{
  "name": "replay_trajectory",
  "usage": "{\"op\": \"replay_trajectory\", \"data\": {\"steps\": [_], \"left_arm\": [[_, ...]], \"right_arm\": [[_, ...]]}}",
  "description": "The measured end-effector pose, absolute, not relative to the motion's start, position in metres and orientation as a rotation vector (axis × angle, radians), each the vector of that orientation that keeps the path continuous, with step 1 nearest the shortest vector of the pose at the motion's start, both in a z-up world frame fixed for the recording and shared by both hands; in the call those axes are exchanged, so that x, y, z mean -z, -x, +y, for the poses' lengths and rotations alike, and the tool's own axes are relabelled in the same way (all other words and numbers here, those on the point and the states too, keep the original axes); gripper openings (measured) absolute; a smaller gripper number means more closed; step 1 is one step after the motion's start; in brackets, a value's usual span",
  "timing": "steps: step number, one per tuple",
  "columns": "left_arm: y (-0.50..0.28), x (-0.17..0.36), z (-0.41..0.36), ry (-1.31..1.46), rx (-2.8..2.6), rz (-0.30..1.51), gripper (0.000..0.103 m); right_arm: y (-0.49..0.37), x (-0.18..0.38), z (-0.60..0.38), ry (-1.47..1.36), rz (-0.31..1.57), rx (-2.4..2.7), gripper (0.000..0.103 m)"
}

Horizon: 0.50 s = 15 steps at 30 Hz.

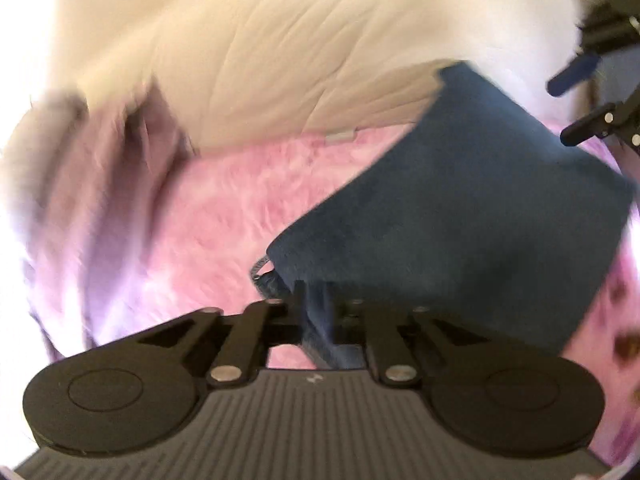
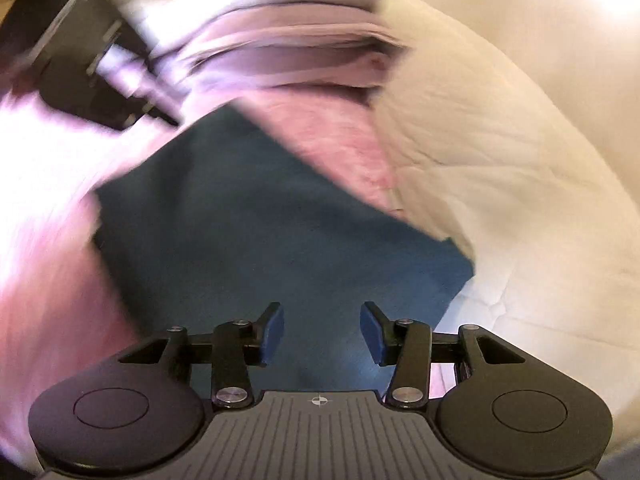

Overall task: Fold clothes
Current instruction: 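Lower the folded jeans onto the dark clothes stack with both tools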

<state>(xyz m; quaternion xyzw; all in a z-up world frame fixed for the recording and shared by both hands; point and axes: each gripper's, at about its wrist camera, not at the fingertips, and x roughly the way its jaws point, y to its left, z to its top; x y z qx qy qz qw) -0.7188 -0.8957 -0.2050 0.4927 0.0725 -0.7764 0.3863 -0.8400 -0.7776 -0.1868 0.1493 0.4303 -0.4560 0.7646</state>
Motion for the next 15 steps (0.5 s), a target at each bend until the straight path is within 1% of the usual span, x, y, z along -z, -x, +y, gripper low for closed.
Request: {"op": "replay_trajectory", "data": {"steps": [2,3,5,8,11,12,15], "left_arm": [[0.716,0.22,-0.925,-1.276,1.941,0.351,0.006],[0.715,0.229,-0.931,-1.291,1.93,0.401,0.006],[0.715,0.24,-0.935,-1.32,1.926,0.413,0.005],[0.711,0.238,-0.927,-1.316,1.928,0.404,0.004],[0.711,0.239,-0.931,-1.293,1.928,0.446,0.005],[0.714,0.24,-0.934,-1.302,1.922,0.443,0.004],[0.719,0.245,-0.941,-1.335,1.904,0.436,0.004]], "right_arm": [[0.855,0.187,-0.823,-0.384,0.9,1.043,0.037],[0.862,0.187,-0.844,-0.395,0.888,1.069,0.036],[0.874,0.191,-0.878,-0.383,0.875,1.104,0.034],[0.882,0.211,-0.911,-0.389,0.879,1.116,0.034],[0.897,0.255,-0.937,-0.544,0.886,1.074,0.034],[0.902,0.262,-0.941,-0.553,0.877,1.066,0.033],[0.907,0.263,-0.952,-0.591,0.872,1.051,0.034]]}}
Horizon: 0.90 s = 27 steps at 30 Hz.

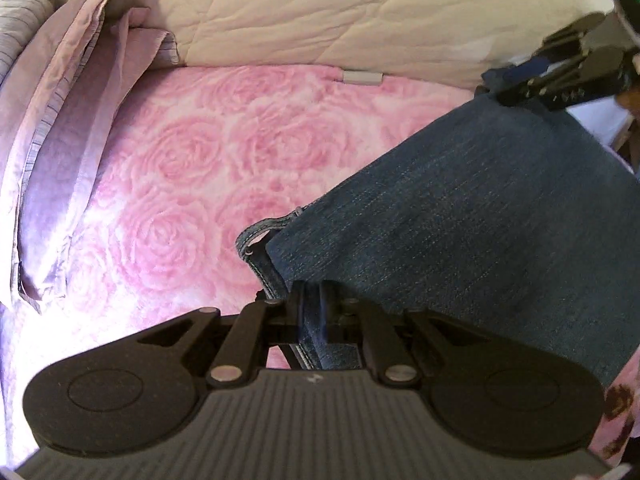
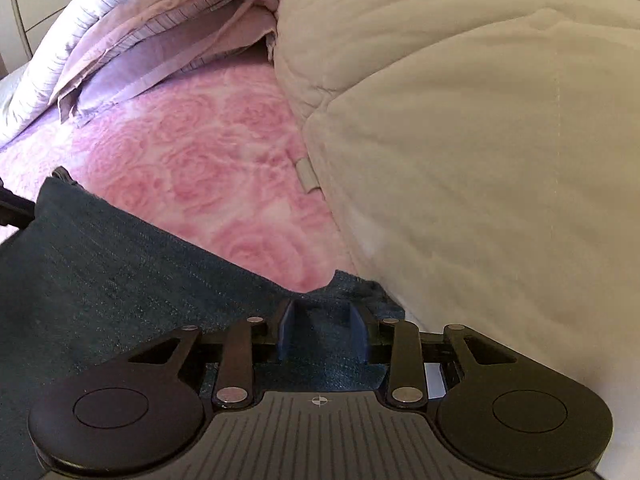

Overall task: Fold clothes
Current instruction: 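Lower the folded jeans onto the dark clothes stack with both tools, then open both tools and release the jeans on the stack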

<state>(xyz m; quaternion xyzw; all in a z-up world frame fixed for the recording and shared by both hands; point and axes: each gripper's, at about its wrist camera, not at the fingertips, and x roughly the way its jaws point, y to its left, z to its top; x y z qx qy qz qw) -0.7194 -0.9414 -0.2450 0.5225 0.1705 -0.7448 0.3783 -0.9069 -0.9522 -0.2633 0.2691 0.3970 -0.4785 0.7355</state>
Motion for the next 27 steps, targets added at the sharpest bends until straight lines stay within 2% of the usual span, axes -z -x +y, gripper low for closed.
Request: {"op": "replay_trajectory", "data": {"steps": [7,10,14,19,27], "left_arm": [[0.716,0.245,-0.938,-1.327,1.93,0.43,0.004],[0.705,0.222,-0.911,-1.271,1.951,0.453,0.01],[0.696,0.203,-0.859,-1.237,2.006,0.498,0.011],[0.709,0.238,-0.832,-1.338,2.003,0.479,0.011],[0.704,0.213,-0.816,-1.259,1.946,0.508,0.015]], "right_arm": [[0.913,0.215,-0.927,-0.577,0.805,1.076,0.034],[0.914,0.199,-0.889,-0.574,0.776,1.046,0.034],[0.909,0.203,-0.844,-0.648,0.767,1.017,0.034],[0.903,0.244,-0.82,-0.772,0.851,1.004,0.034],[0.907,0.205,-0.795,-0.709,0.782,1.069,0.035]]}}
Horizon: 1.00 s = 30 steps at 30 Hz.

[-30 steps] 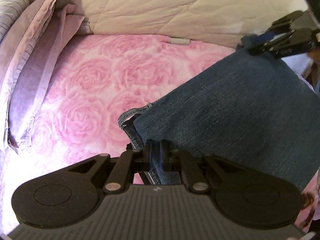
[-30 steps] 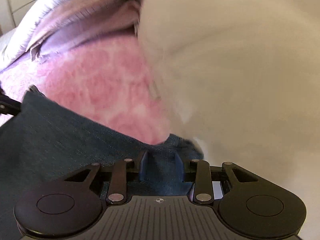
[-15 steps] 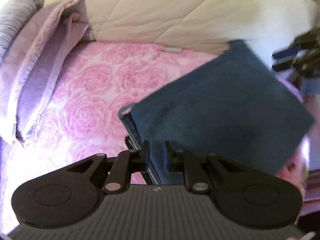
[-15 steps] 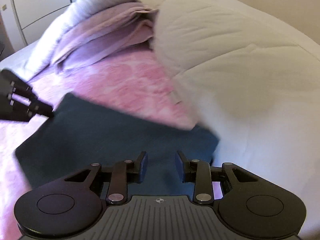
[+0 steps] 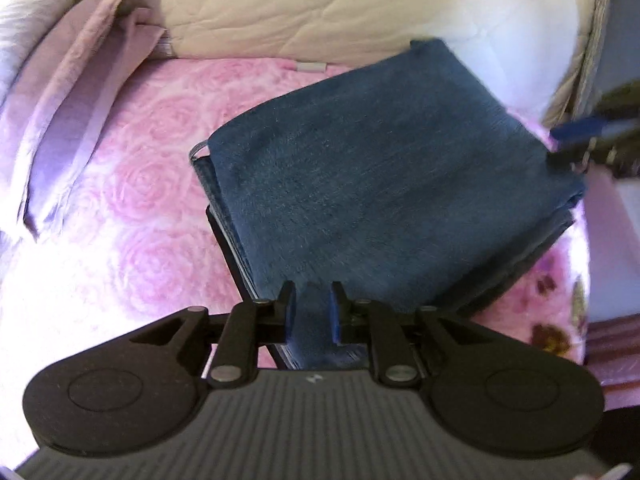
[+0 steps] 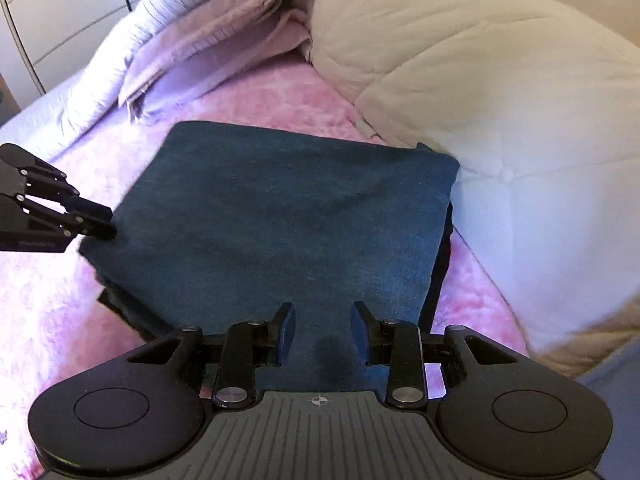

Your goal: Fold clothes

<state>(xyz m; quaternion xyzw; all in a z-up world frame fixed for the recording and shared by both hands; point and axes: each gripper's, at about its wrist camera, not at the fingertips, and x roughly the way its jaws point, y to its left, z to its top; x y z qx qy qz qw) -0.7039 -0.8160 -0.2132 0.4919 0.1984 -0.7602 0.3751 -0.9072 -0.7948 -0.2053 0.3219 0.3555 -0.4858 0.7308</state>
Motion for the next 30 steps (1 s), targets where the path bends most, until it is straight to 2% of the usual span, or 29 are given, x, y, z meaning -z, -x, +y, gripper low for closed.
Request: {"op": "replay_trajectory", "data": {"steps": [4,8,10,12,14,15,20,27,30], "left_arm": [[0.706,0.226,-0.802,-1.309,1.968,0.44,0.016],[0.71,0.224,-0.807,-1.322,1.955,0.429,0.019],[0.708,0.215,-0.797,-1.301,1.937,0.425,0.025],[0.705,0.205,-0.783,-1.274,1.922,0.422,0.046],[0.698,0.197,-0.763,-1.229,1.905,0.444,0.055],[0.694,0.193,-0.754,-1.206,1.899,0.461,0.064],[0.656,0.17,-0.705,-1.015,1.95,0.611,0.086],[0.591,0.129,-0.641,-0.876,1.998,0.682,0.098],[0.568,0.111,-0.619,-0.815,1.997,0.717,0.1]], "right_arm": [[0.902,0.226,-0.782,-0.759,0.81,1.051,0.036],[0.897,0.219,-0.779,-0.749,0.807,1.08,0.04],[0.901,0.207,-0.767,-0.768,0.77,1.116,0.049],[0.902,0.197,-0.75,-0.779,0.747,1.16,0.07],[0.899,0.189,-0.732,-0.794,0.741,1.196,0.075],[0.897,0.185,-0.722,-0.805,0.738,1.21,0.076],[0.878,0.16,-0.661,-0.843,0.682,1.336,0.079],[0.825,0.122,-0.581,-0.868,0.602,1.453,0.081],[0.799,0.104,-0.551,-0.847,0.593,1.479,0.081]]}}
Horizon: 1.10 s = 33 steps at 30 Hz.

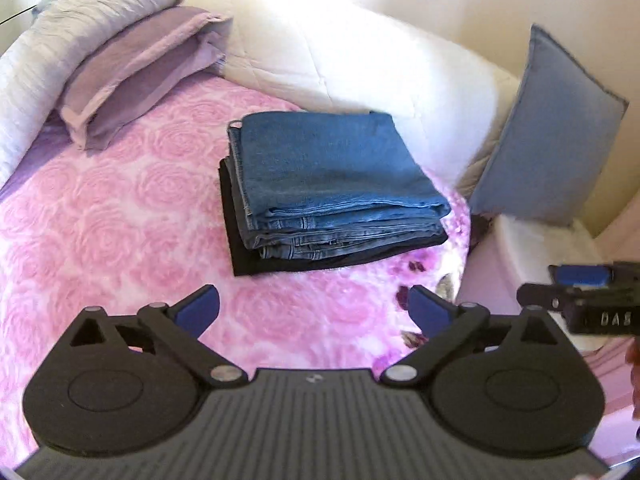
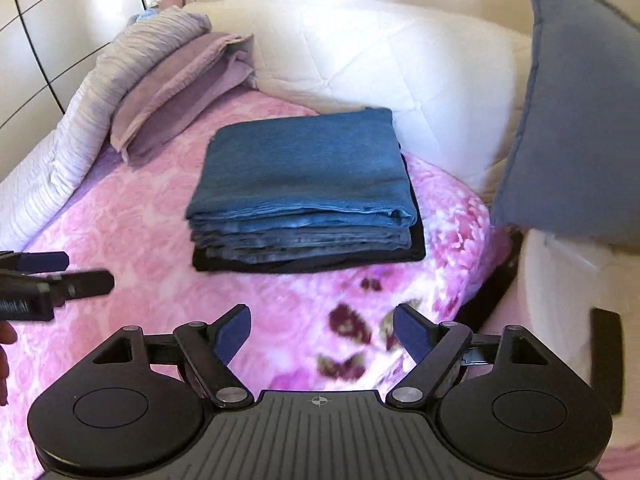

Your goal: Fold clothes

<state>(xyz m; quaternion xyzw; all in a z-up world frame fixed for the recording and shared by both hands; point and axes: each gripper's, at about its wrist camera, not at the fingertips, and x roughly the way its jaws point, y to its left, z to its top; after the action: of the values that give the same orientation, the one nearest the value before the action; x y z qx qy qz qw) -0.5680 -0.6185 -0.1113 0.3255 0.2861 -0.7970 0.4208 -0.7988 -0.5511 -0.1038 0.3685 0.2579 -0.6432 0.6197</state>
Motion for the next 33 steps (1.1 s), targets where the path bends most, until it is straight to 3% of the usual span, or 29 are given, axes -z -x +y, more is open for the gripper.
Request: {"op": "replay_trajectory", "data": {"steps": [8,22,33], "left_arm": [[0.55,0.083,-0.577,-0.841,1.99,0.64,0.101],[0.577,0.061,-0.526,-0.894,1.947,0.509,0.1],[0.569,0.054,-0.505,-0.868,1.943,0.514,0.098]], "right_arm": [[0.771,0.068,-0.495,-0.829,0.55,1.541,0.082],[0.78,0.055,-0.456,-0.844,0.523,1.555,0.083],[0.77,0.038,-0.437,-0.807,0.524,1.565,0.083]]}}
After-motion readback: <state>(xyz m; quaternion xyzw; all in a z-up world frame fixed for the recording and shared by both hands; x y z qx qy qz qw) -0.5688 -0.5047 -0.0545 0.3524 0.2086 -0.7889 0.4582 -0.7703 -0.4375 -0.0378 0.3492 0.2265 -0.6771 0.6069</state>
